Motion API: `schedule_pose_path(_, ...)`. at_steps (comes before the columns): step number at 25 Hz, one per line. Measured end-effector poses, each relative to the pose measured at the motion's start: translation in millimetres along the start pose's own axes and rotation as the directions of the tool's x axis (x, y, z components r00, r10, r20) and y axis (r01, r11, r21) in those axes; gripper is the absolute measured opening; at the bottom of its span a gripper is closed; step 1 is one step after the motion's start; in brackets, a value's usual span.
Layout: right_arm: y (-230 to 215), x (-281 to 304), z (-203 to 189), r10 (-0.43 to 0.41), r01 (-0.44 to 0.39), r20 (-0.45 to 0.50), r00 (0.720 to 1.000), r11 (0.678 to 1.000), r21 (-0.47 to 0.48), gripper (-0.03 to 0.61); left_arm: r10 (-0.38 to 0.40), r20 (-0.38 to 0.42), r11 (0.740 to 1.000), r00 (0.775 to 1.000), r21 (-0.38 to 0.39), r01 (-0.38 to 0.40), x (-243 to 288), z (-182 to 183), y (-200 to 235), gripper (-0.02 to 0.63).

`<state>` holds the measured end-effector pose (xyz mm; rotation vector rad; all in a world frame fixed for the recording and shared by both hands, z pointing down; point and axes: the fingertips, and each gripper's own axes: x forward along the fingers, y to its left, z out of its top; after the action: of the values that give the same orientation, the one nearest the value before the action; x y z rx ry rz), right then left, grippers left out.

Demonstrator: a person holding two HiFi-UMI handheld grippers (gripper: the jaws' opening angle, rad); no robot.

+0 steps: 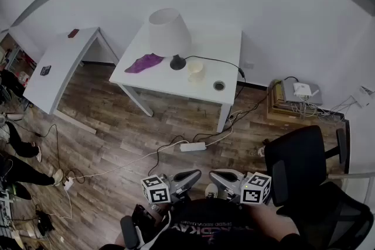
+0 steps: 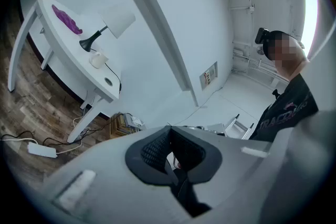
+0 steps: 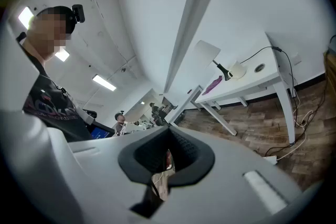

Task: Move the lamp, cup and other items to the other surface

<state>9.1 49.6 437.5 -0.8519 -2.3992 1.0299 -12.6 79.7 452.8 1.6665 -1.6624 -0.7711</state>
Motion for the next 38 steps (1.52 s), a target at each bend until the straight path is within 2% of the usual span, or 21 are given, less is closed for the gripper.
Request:
schedule_pose_path(18, -5.4, -2.4, -4.0, -0.004, 0.004, 0.001, 1.0, 1.0, 0.006, 0.003, 0.007, -0.007, 1.0, 1.0, -0.011, -0.008, 2.6, 2.9, -4.5, -0.002)
schedule_pose_path(28, -3.4, -0.4, -0.8, 0.018, -0.018, -0.004, 1.0, 0.999, -0.038, 0.005, 0.007, -0.001, 1.0, 1.0, -0.02, -0.007, 4.2, 0.3, 1.6, -0.002)
schedule_pose_path(38, -8.2, 2.4, 0.7, 0.015, -0.015, 0.001, 1.0, 1.0, -0.017, 0.005, 0.028, 0.006, 0.999, 1.0, -0.042, -0.028, -1.4, 1.4, 6.0, -0.002)
